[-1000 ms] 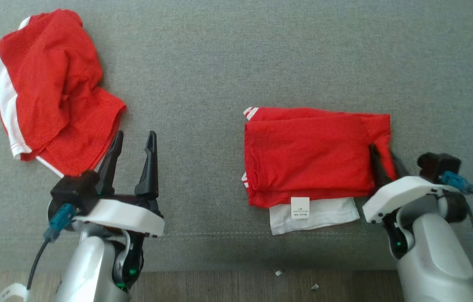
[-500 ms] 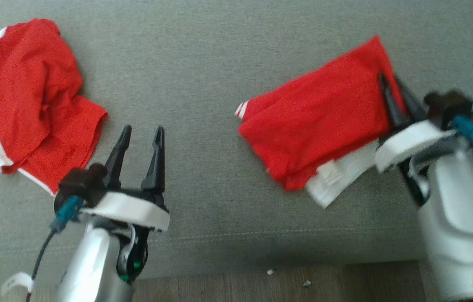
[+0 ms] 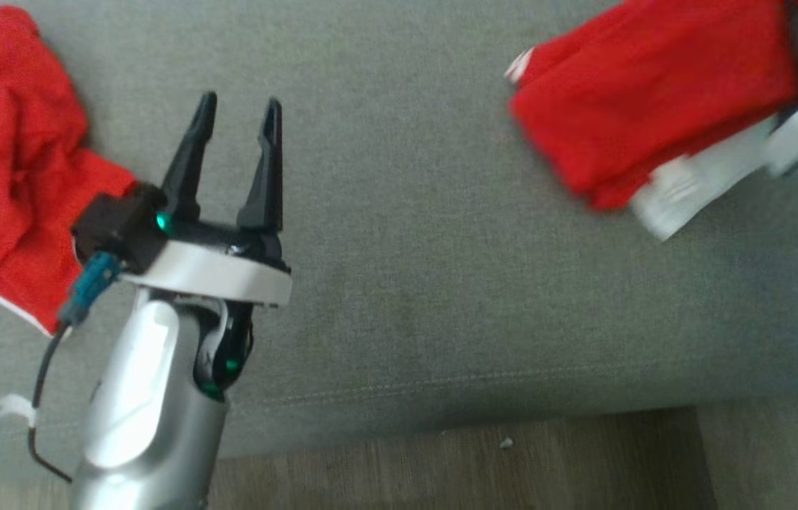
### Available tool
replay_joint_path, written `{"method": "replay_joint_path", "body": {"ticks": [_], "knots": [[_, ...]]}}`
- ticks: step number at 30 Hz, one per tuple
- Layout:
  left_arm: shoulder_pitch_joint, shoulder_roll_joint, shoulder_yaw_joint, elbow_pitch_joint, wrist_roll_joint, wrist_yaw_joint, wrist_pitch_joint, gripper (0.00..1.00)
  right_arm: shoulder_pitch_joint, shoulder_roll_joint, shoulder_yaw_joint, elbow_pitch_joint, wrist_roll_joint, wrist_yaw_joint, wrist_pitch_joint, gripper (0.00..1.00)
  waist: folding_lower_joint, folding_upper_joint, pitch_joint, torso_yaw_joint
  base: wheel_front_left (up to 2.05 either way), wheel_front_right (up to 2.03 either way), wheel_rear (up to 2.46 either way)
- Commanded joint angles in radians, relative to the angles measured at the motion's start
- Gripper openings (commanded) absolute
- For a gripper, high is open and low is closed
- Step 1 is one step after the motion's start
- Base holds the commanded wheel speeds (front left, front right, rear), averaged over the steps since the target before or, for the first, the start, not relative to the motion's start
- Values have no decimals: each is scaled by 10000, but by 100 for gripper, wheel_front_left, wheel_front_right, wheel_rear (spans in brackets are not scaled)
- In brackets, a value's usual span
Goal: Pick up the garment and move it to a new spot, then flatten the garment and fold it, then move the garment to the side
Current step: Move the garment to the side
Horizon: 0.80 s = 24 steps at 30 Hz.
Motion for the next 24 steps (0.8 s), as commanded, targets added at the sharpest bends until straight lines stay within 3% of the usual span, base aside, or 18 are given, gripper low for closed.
{"method": "replay_joint_path", "body": {"ticks": [1,6,16,24], "knots": [[-424,93,326,-403,136,-63,-51,100,-351,-206,47,-266,147,33,-53,0,0,0,309,-108,0,0,0],[-737,95,524,-504,286,-157,-51,100,-1055,-617,-299,96,791,33,-104,0,0,0,926,-397,0,0,0],[-898,101,872,-559,579,-326,-51,100,-1669,-771,-1332,528,1477,33,-426,0,0,0,1739,-923,0,0,0],[-856,96,885,-671,595,-397,-51,100,-1843,-441,-2665,699,820,33,-678,0,0,0,1962,-1067,0,0,0]]}}
